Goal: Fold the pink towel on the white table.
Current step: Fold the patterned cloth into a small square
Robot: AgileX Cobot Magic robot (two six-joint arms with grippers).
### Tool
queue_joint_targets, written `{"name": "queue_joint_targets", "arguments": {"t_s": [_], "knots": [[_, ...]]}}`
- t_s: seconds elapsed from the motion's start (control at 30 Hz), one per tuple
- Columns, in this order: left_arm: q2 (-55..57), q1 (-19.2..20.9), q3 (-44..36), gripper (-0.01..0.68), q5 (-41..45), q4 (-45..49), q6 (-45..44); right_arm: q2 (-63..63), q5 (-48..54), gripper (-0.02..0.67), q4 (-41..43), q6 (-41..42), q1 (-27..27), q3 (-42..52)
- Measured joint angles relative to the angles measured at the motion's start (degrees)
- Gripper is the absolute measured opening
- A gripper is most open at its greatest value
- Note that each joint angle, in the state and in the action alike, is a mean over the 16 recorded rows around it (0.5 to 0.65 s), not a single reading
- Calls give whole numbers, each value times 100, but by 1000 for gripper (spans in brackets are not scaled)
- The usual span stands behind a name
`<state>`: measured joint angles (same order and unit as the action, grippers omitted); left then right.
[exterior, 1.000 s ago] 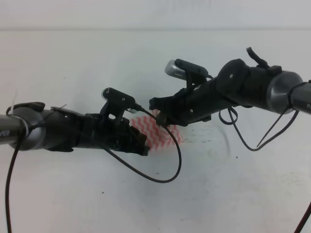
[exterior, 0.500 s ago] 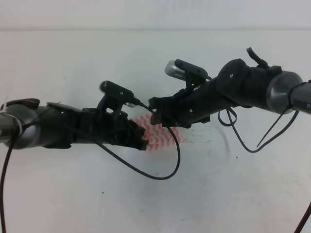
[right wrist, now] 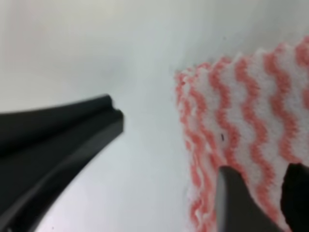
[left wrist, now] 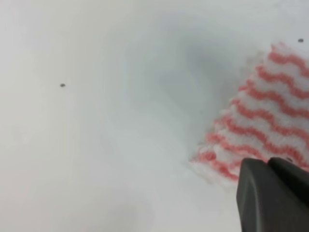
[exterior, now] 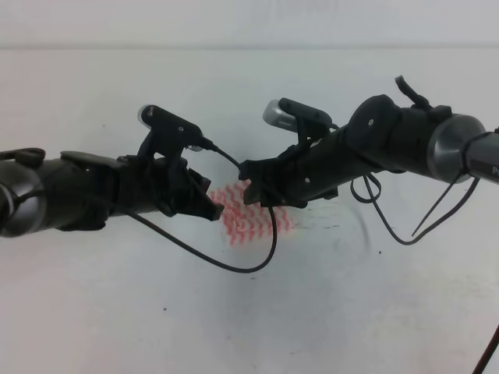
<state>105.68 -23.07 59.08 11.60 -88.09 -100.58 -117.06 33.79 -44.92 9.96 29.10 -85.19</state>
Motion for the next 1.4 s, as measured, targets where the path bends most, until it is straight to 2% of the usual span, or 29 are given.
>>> {"name": "queue_joint_targets", "arguments": {"t_s": [0.3, 0.5, 1.4], "knots": [[-145, -1, 0, -6, -150, -32, -4, -69, 191, 40, 75, 159, 0, 1], [-141, 0, 0, -6, -150, -44, -7, -148, 328, -11, 54, 232, 45, 2], [-147, -1, -1, -6, -258, -110, -17, -295, 605, -18, -165, 404, 234, 1]]}}
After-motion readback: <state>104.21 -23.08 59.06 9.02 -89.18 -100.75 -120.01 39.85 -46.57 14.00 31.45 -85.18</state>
